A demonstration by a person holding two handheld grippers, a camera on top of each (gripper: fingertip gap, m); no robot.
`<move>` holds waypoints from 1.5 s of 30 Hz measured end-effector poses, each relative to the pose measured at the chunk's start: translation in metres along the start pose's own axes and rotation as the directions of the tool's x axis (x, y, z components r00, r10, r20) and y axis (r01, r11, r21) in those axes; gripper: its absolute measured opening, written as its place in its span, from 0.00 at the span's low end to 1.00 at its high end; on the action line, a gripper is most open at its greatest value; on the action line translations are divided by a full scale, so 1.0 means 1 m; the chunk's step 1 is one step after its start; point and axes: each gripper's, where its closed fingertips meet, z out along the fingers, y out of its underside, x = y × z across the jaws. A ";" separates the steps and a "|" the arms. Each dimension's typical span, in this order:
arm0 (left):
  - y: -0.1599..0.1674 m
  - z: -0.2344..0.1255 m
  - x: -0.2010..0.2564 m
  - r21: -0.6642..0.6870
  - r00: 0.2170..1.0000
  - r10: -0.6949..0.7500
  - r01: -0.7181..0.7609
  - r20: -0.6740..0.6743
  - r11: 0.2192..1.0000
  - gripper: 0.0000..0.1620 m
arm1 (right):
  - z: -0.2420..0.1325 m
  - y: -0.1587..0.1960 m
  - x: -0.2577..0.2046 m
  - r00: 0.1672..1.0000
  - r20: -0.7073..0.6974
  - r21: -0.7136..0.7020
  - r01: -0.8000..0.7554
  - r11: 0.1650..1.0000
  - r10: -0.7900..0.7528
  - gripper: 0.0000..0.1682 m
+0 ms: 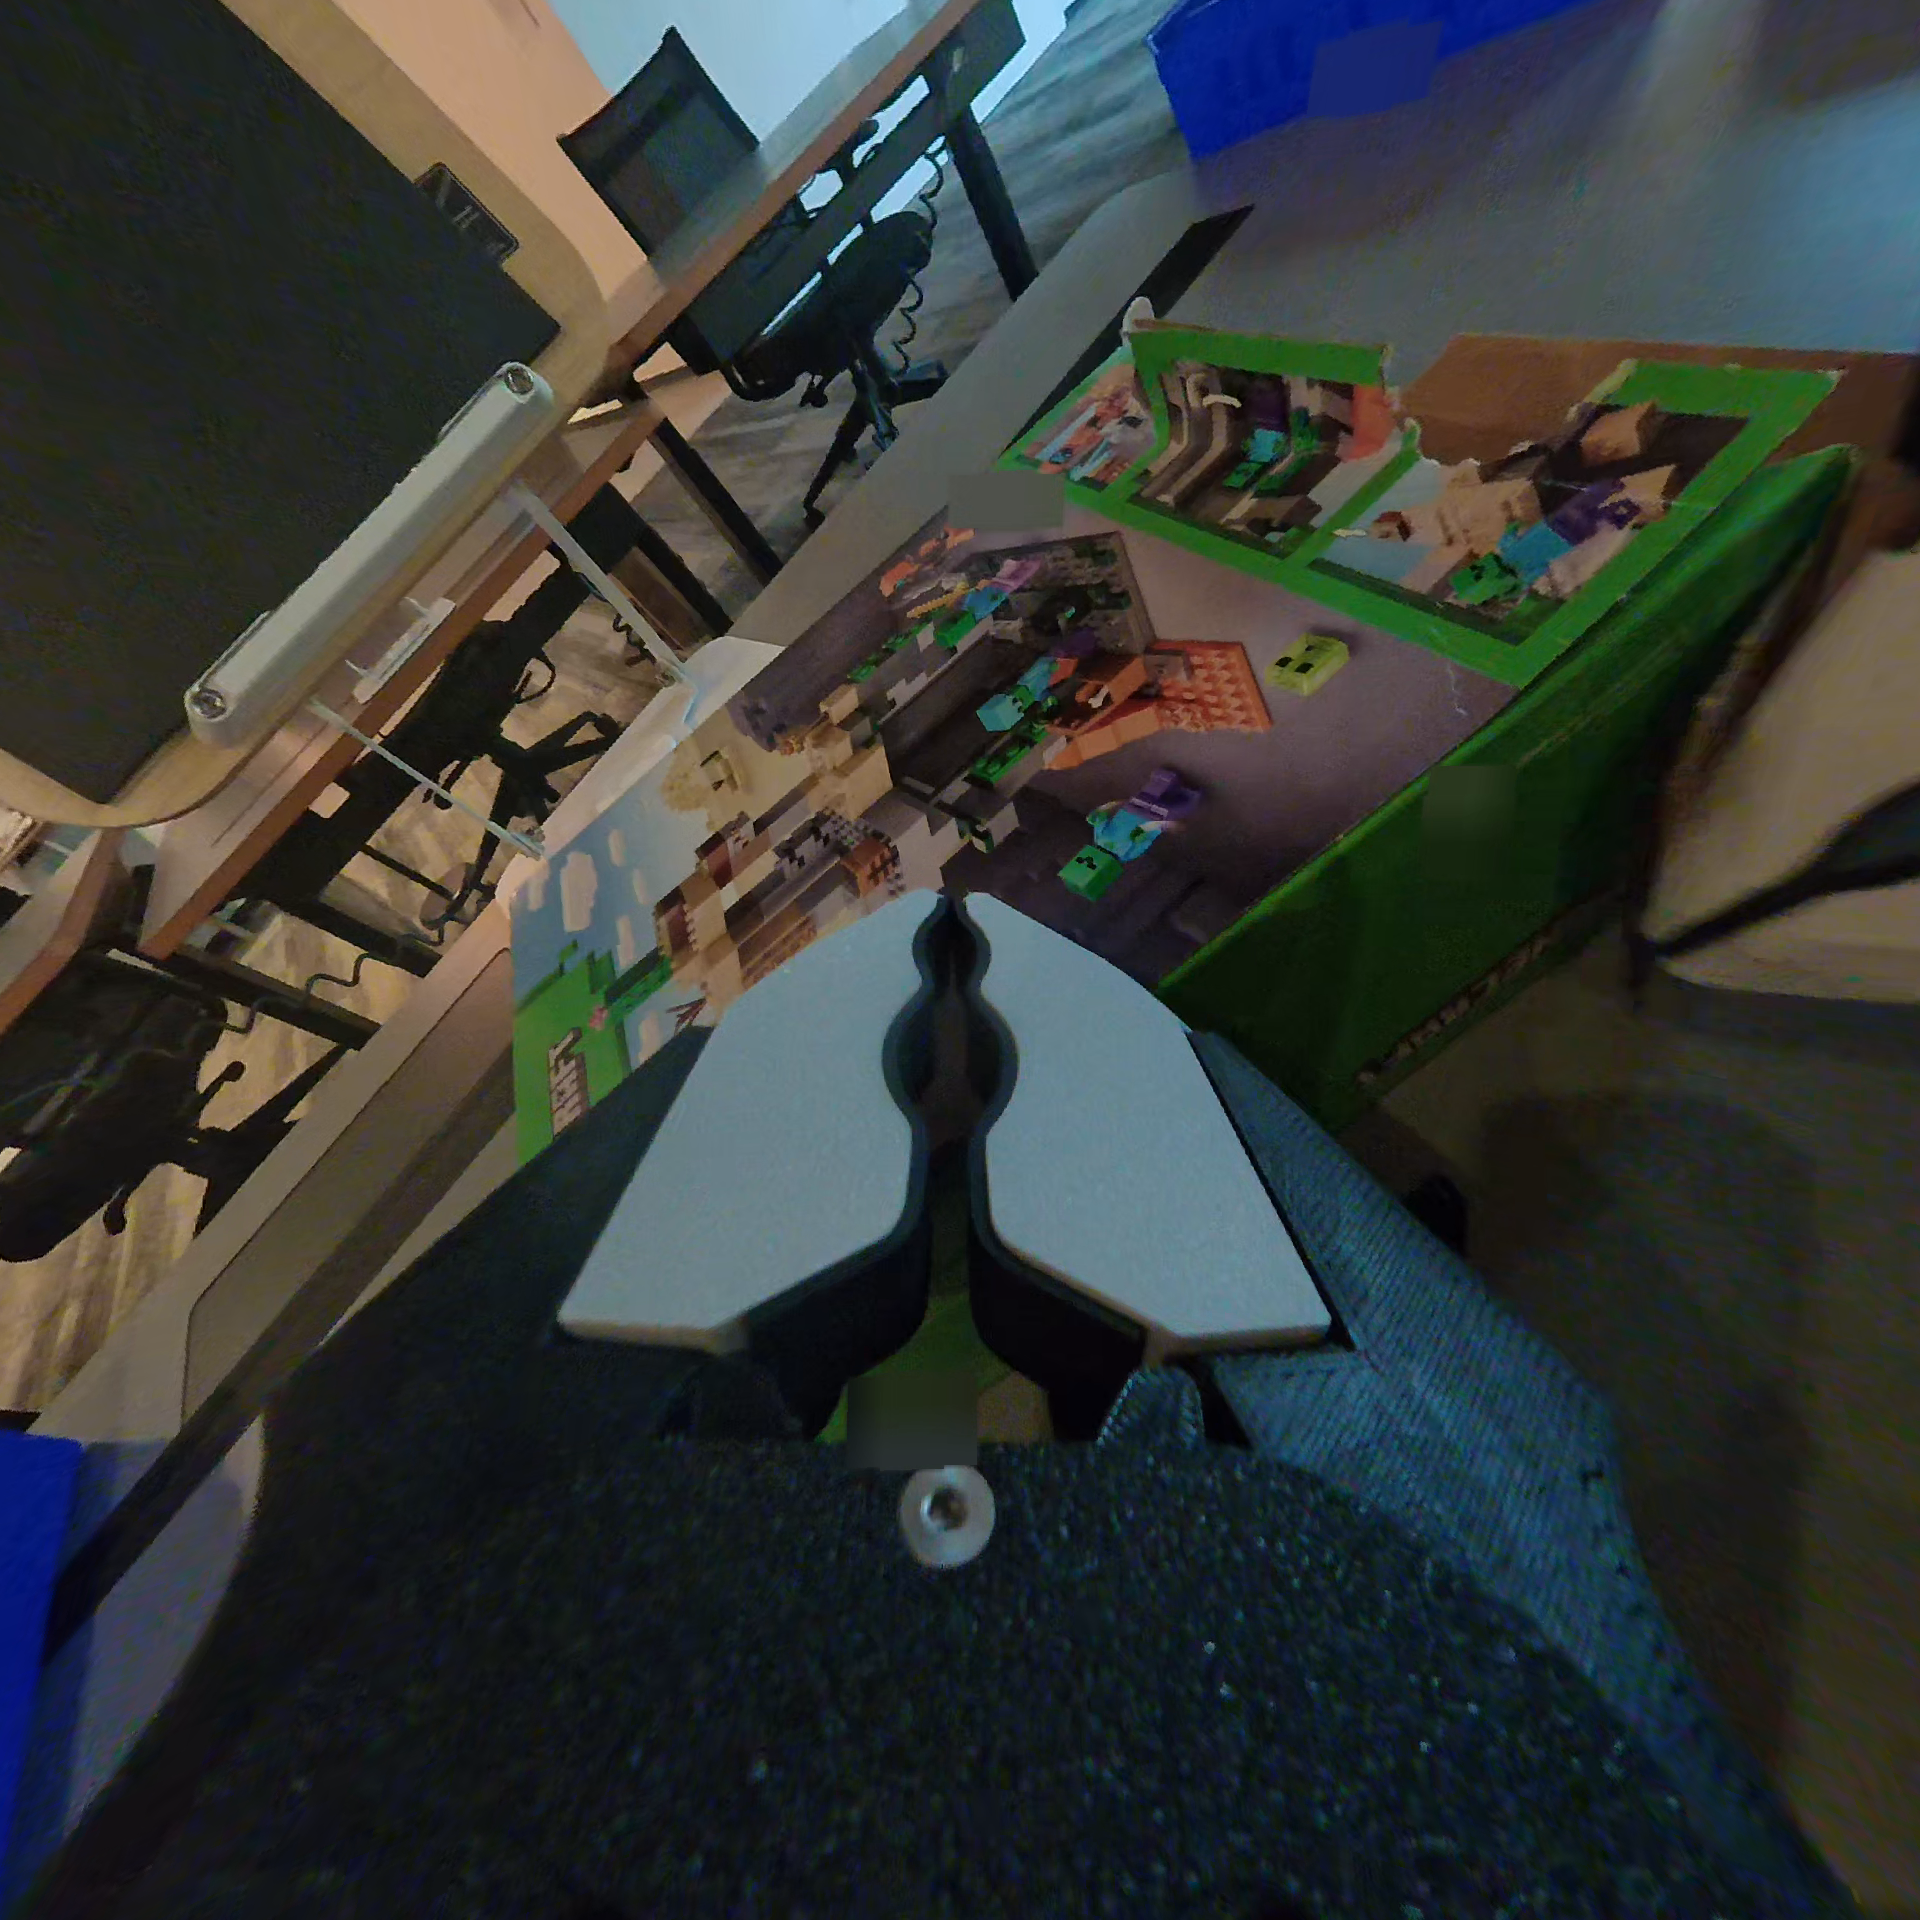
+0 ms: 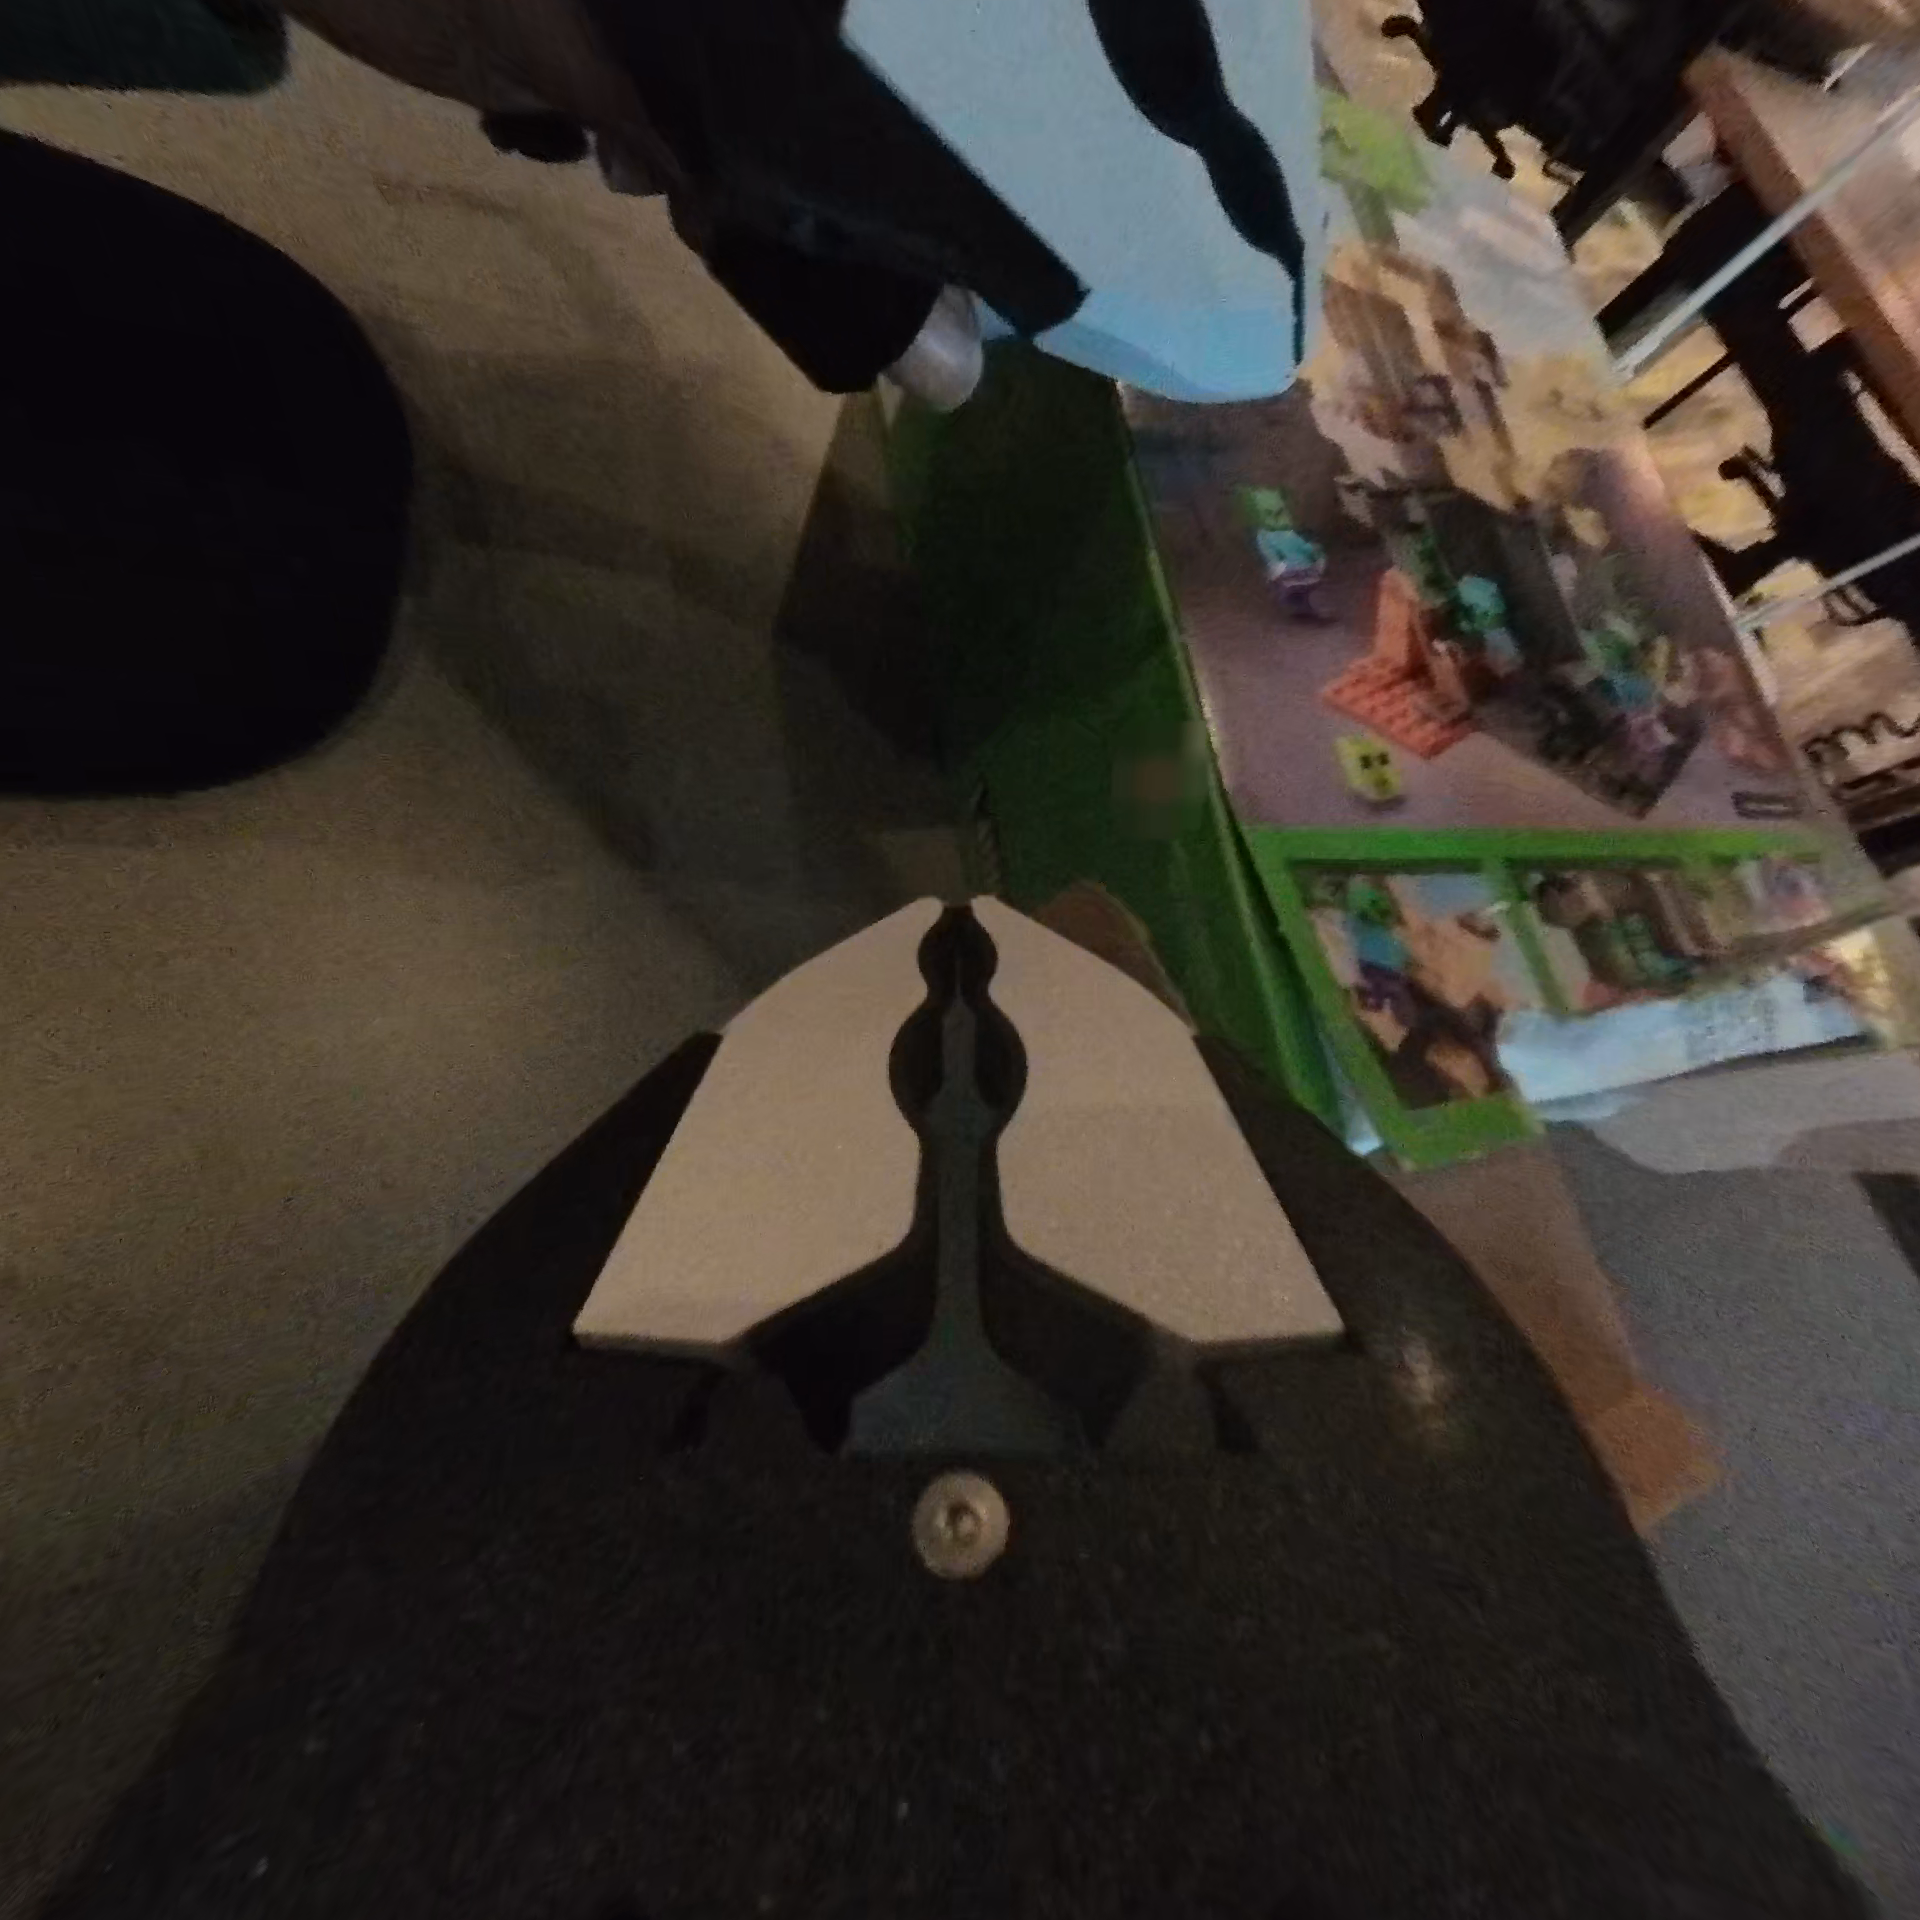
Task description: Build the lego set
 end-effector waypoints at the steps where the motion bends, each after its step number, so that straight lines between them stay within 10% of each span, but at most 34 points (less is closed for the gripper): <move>1: 0.000 0.000 0.000 0.002 1.000 0.000 0.000 -0.003 1.000 0.00 | 0.002 0.000 0.003 1.000 -0.005 0.006 0.006 1.000 -0.006 0.00; 8: -0.001 0.000 0.004 0.004 0.999 0.009 -0.009 -0.033 1.000 0.01 | 0.016 0.009 0.023 0.972 -0.190 -0.133 0.115 0.984 -0.139 0.00; 15: 0.000 0.000 0.001 0.020 1.000 0.026 -0.026 -0.007 0.999 0.00 | -0.019 -0.013 0.000 0.991 0.118 0.122 -0.070 0.990 0.056 0.00; 22: -0.001 0.000 0.000 0.035 0.998 0.060 -0.060 0.005 0.998 0.00 | -0.086 0.005 0.084 0.943 0.172 0.284 -0.325 0.902 0.286 0.00; 32: 0.008 0.000 -0.016 0.029 0.996 0.053 -0.055 0.071 0.998 0.00 | -0.018 0.047 0.134 0.490 0.520 -0.115 -0.771 0.626 0.699 0.26; 45: 0.005 -0.001 -0.015 0.045 0.992 0.079 -0.084 0.100 0.995 0.00 | 0.019 0.013 0.128 0.168 0.652 -0.225 -0.888 0.401 0.739 0.05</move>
